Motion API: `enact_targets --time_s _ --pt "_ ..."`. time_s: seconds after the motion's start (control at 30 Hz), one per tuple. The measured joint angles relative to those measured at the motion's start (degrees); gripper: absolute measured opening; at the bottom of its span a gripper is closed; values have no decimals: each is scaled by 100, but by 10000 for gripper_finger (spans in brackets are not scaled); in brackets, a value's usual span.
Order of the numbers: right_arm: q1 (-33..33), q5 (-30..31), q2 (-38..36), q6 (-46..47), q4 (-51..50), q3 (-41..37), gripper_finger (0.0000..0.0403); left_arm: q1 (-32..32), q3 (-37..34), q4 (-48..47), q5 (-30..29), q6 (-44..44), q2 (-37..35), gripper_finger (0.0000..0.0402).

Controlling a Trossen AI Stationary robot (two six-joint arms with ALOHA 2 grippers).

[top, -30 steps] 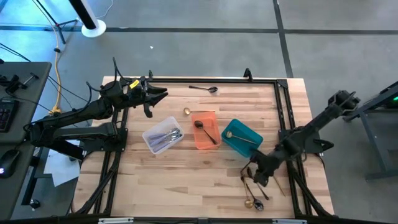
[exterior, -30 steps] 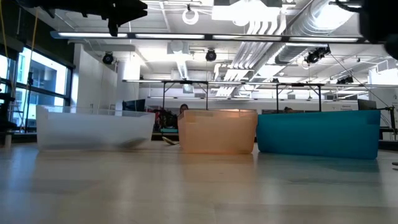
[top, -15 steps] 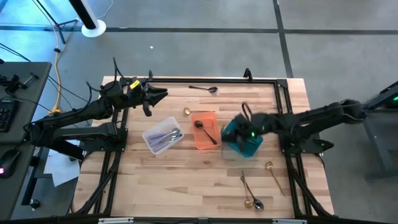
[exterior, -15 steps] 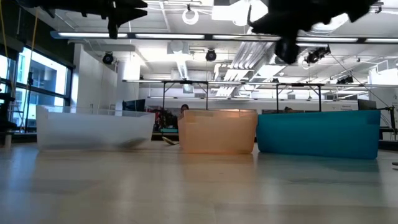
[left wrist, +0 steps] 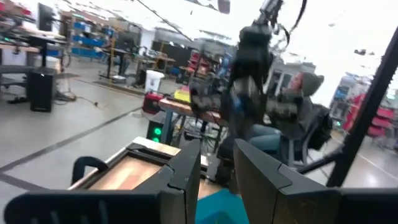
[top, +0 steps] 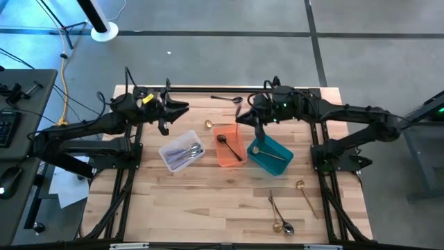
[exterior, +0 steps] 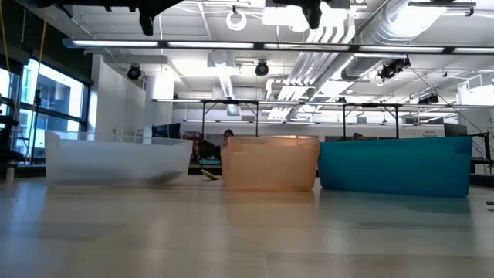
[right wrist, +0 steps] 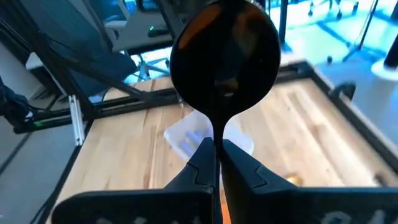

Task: Sort silverware by color (type)
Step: Put the black spoon into the orange bin

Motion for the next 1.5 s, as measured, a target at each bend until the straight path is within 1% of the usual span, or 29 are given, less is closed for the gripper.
enact_targets --time_s 0.17,0.27,0.37,0.73,0.97,1.13,1.27,1.43,1.5 --pt "-99 -52 241 -302 -31 388 0 -296 370 -37 0 377 284 86" --pt "-148 -183 272 -312 -33 424 0 -387 612 -185 2 732 500 86" --pt "-174 -232 275 -316 -109 424 0 -414 773 -212 -1 877 666 86" --pt "-177 -235 275 -381 -102 424 0 -414 805 -233 -2 875 1170 86" --pt "-177 -233 275 -373 -100 424 0 -412 805 -233 -2 872 1299 86" --pt "-183 -229 275 -312 26 424 0 -365 807 -134 -16 307 1467 88" --pt "-208 -232 290 -210 200 424 0 -504 964 -124 0 285 1840 112" --pt "-209 -237 419 -157 461 424 0 -634 1566 -104 2 285 2588 161" --pt "-209 -276 481 -112 487 422 0 -666 1807 -103 120 293 2891 181"
